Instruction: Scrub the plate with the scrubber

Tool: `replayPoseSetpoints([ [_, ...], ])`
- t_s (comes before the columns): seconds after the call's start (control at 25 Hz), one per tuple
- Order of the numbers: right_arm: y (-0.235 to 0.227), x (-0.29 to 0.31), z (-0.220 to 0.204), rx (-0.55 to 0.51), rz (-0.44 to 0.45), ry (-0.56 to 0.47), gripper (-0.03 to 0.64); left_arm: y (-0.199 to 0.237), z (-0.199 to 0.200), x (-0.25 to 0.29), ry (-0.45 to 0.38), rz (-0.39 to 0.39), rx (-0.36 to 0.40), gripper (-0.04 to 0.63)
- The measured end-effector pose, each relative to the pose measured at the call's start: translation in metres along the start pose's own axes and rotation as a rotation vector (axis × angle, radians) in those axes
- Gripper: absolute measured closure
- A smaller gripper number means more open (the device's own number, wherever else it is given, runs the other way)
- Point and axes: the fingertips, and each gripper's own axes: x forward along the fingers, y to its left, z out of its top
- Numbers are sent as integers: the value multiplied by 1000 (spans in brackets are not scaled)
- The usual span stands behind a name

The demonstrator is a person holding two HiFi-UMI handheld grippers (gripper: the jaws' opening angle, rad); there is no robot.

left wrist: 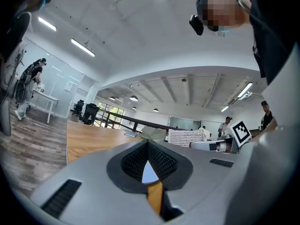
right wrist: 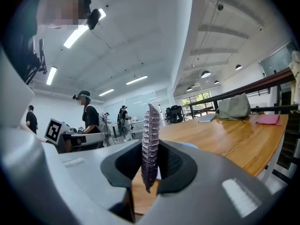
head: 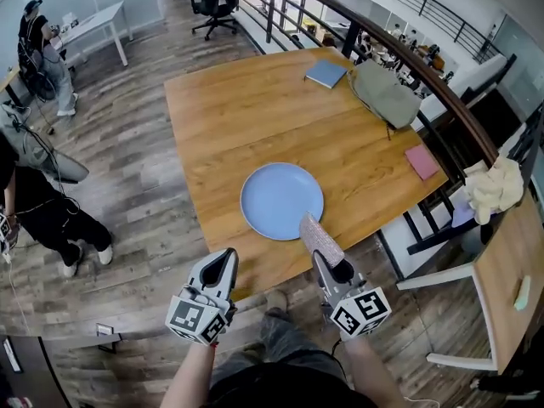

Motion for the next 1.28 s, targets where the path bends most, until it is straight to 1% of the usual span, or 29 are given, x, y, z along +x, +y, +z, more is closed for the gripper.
replayPoseSetpoints([
  [0.32,-43,50,-17,-34,63,112,537,18,-13,54,34,39,-7,598],
  [0.52,-65,73,-35,-32,108,179,537,30,-30,77,75,91,-12,598],
  [0.64,-69,84,-44,-62,137,216,537,35,-37,83,105,117,-14,598],
  [0.72,-71,92,-49,-100,148,242,537,37,-44,84,125,122,-30,598],
  [0.88,-71,104,-59,-196,168,292,537,43,-59,84,169,131,-47,598],
  [0.96,-71,109,-65,-261,176,320,537,48,-65,85,195,139,-51,598],
  [1.08,-67,115,-70,-373,193,362,537,55,-77,88,246,133,-53,598],
  [1.16,-66,120,-75,-479,214,398,537,63,-85,93,281,127,-54,598],
  [1.24,-67,125,-84,-607,231,439,537,76,-95,99,325,139,-45,554],
  [1.28,-68,128,-88,-667,239,457,537,83,-100,101,355,151,-40,485],
])
